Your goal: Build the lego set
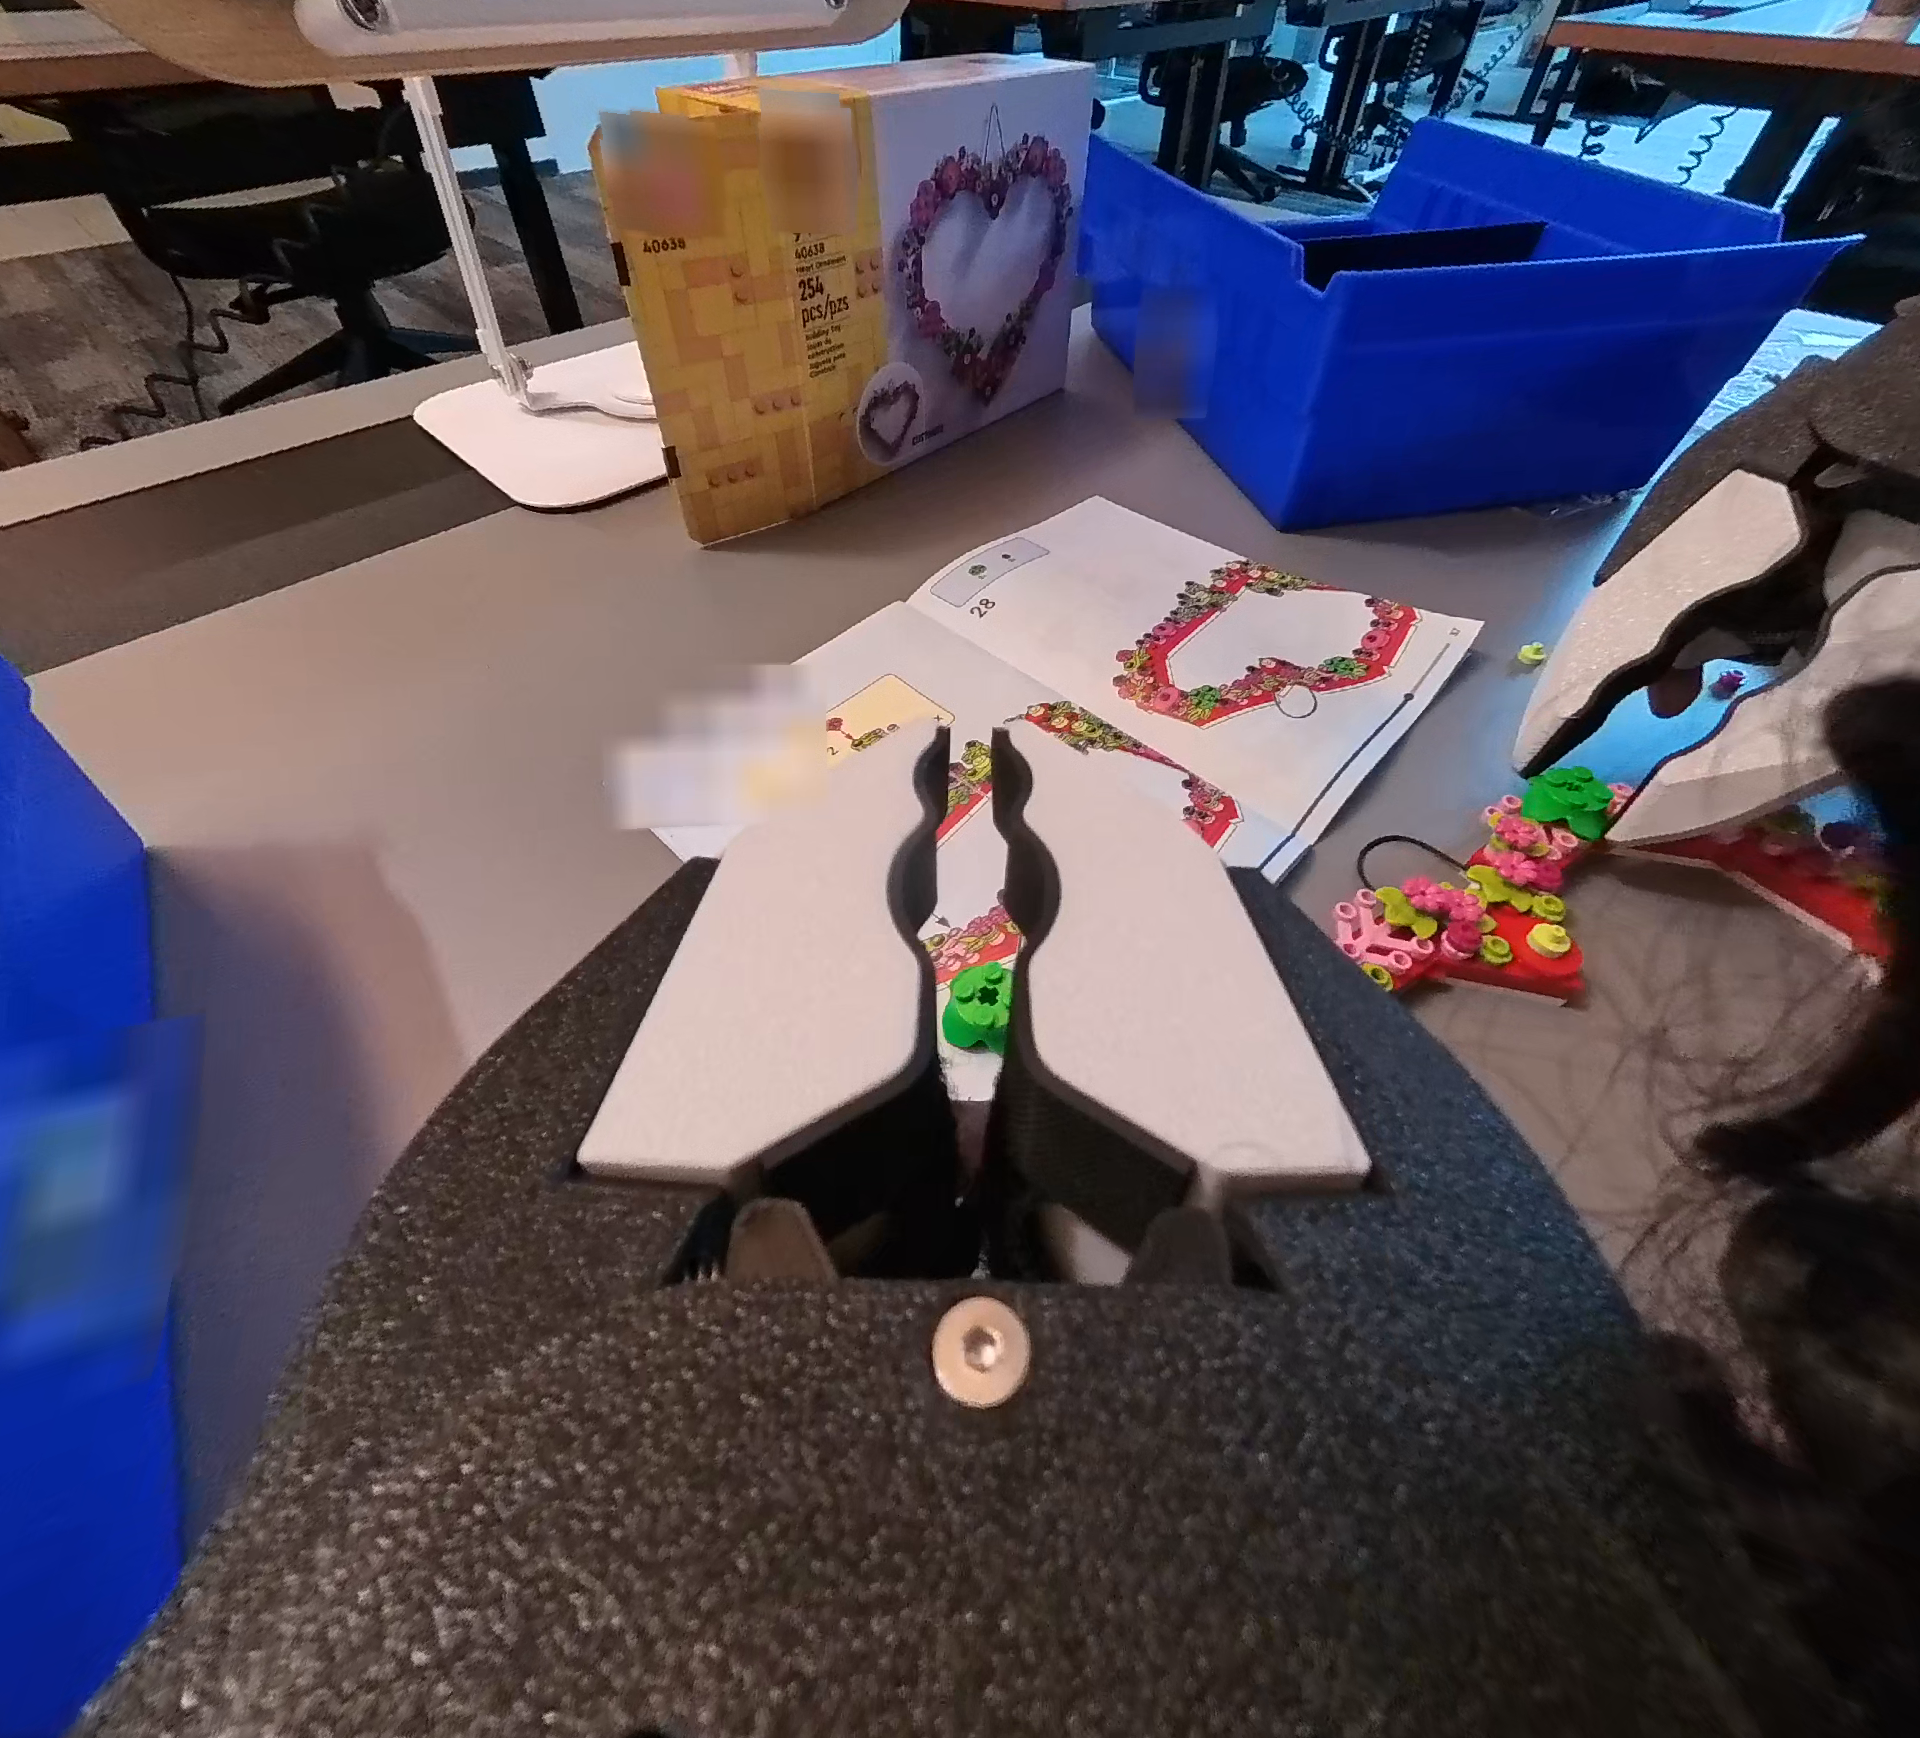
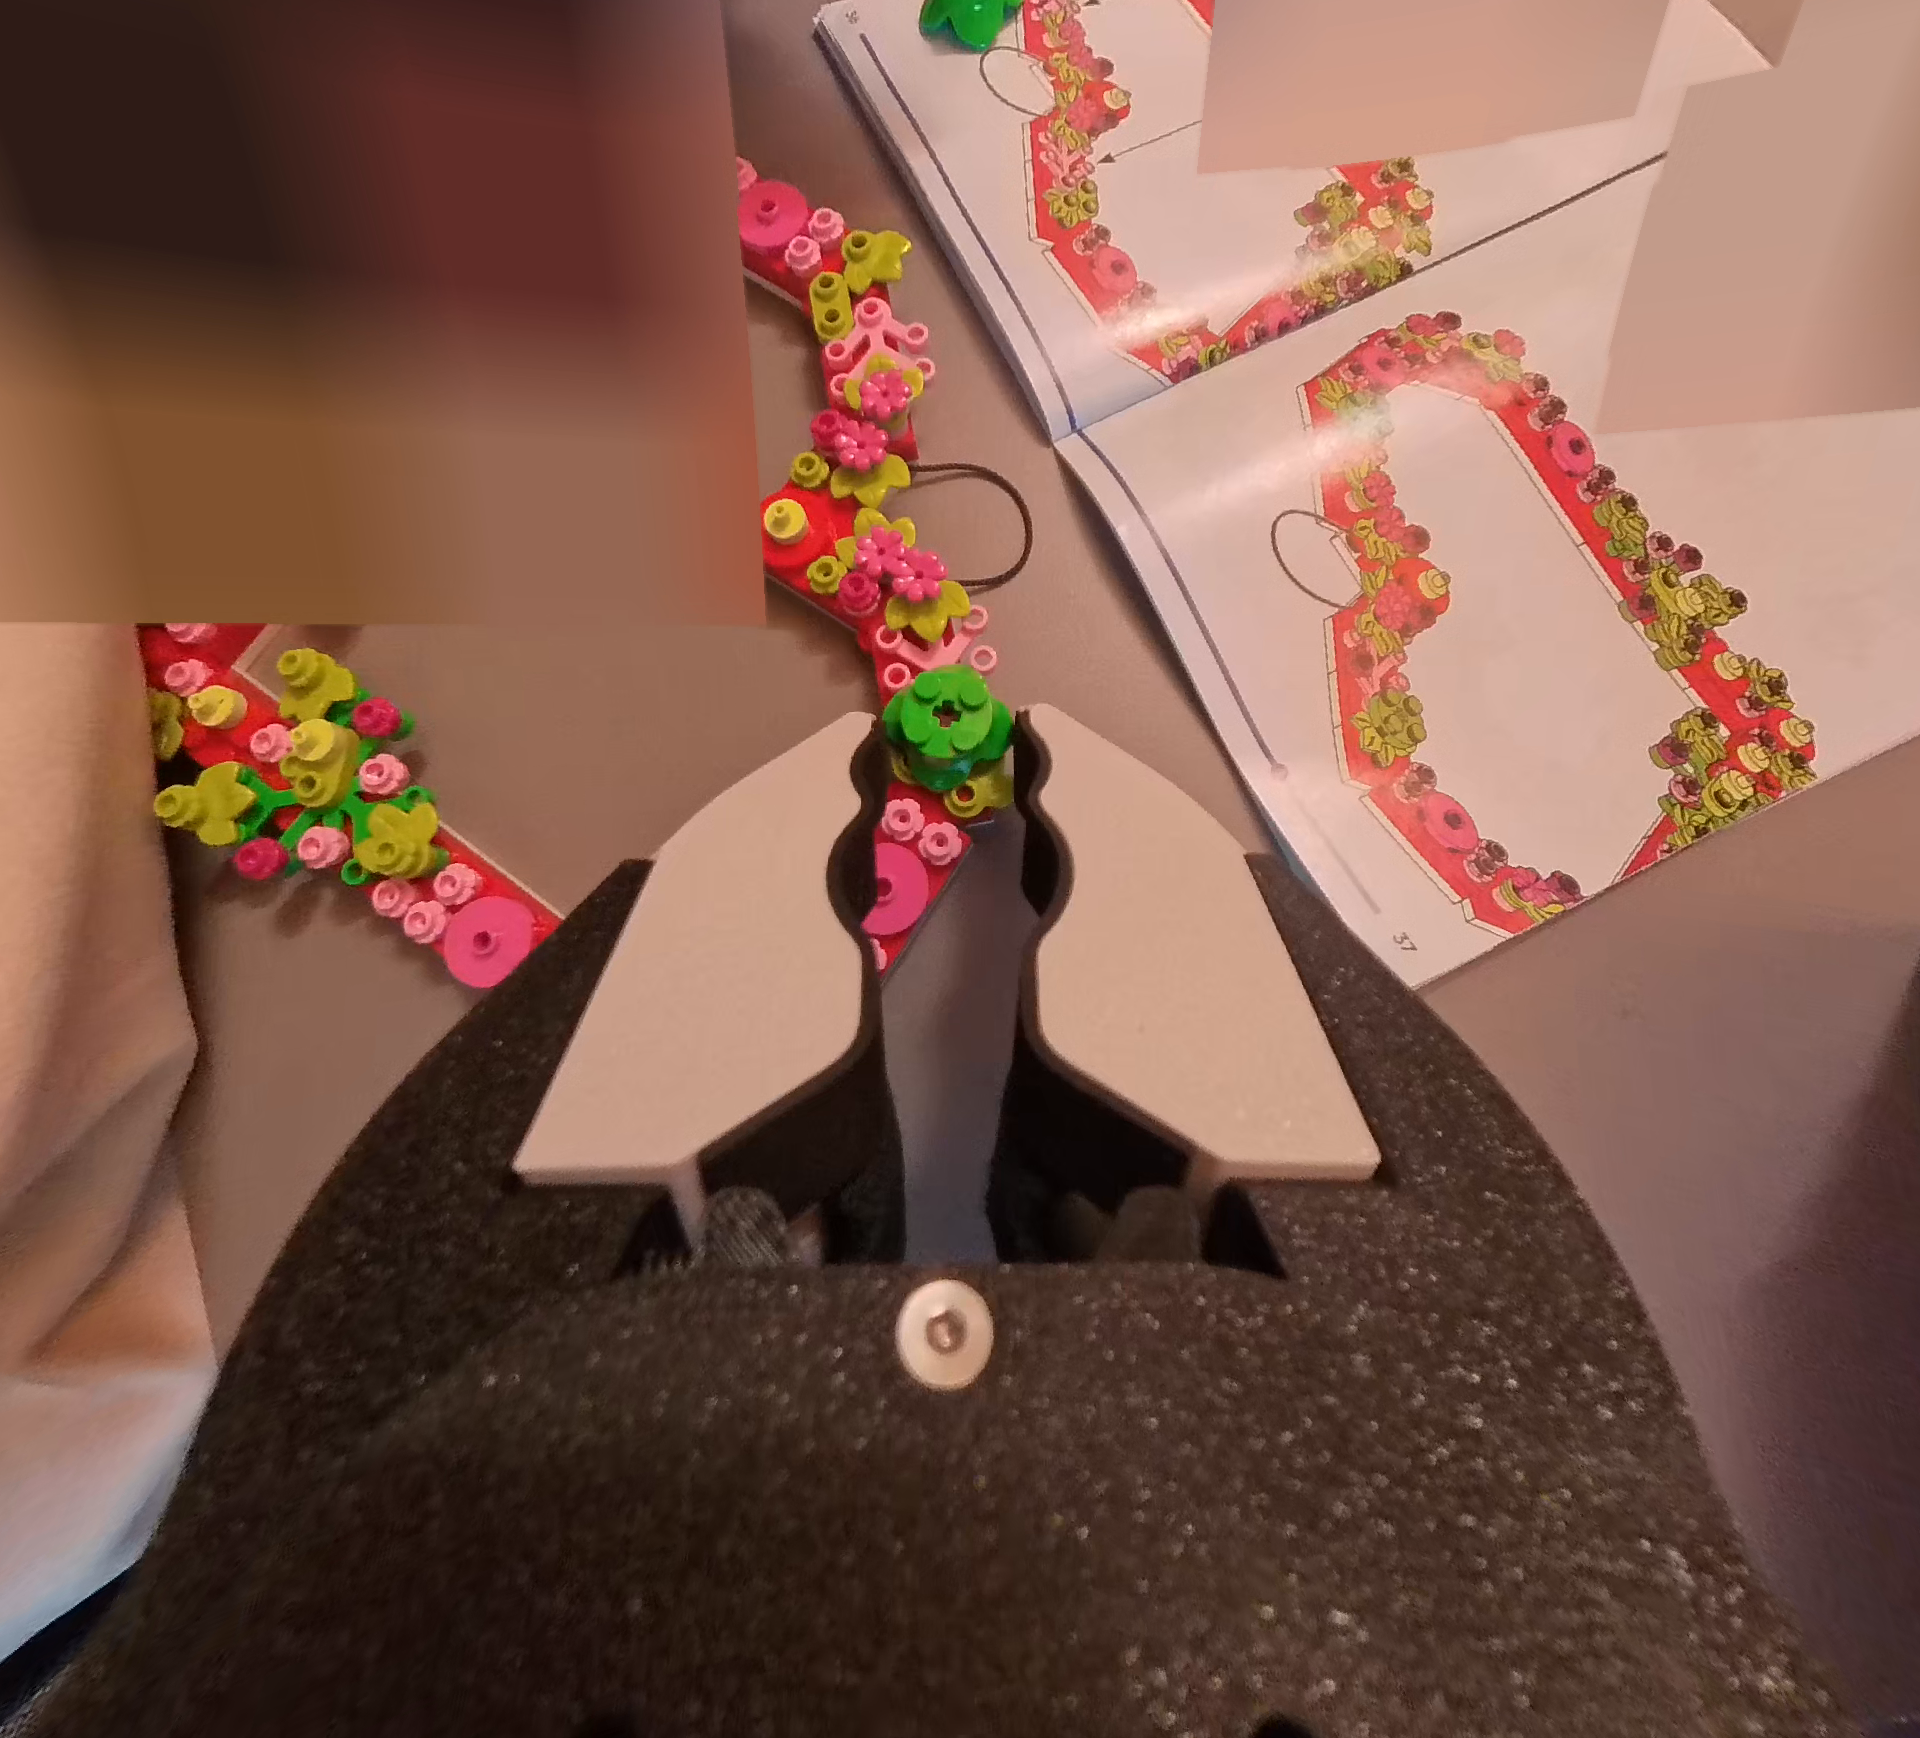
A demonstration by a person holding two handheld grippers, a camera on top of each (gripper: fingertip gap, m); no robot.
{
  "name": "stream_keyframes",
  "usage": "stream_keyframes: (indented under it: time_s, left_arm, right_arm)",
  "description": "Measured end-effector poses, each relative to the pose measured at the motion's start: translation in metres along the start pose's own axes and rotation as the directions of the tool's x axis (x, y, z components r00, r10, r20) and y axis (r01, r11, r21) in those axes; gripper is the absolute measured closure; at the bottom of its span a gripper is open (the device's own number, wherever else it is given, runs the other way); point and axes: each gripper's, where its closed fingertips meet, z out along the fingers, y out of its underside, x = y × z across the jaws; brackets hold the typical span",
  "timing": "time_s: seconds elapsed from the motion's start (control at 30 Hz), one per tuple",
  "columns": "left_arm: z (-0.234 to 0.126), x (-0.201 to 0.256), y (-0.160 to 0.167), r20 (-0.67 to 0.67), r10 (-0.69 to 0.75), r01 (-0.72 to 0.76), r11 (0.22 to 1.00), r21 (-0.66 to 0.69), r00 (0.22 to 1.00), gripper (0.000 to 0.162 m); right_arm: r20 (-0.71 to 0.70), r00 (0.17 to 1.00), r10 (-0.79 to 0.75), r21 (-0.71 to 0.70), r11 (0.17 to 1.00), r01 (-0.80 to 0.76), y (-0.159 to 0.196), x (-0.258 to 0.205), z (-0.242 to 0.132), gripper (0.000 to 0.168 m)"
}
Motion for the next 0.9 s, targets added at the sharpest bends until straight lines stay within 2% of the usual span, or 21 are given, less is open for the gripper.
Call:
stream_keyframes:
  time_s: [0.9]
  left_arm:
    - [0.0029, -0.0005, 0.0053, 0.009, 0.023, -0.022, 0.999, -0.029, 1.000, 0.154]
  right_arm:
    - [0.016, 0.997, -0.078, -0.049, 0.996, 0.079, 0.0000, 0.0001, -0.0012, 0.145]
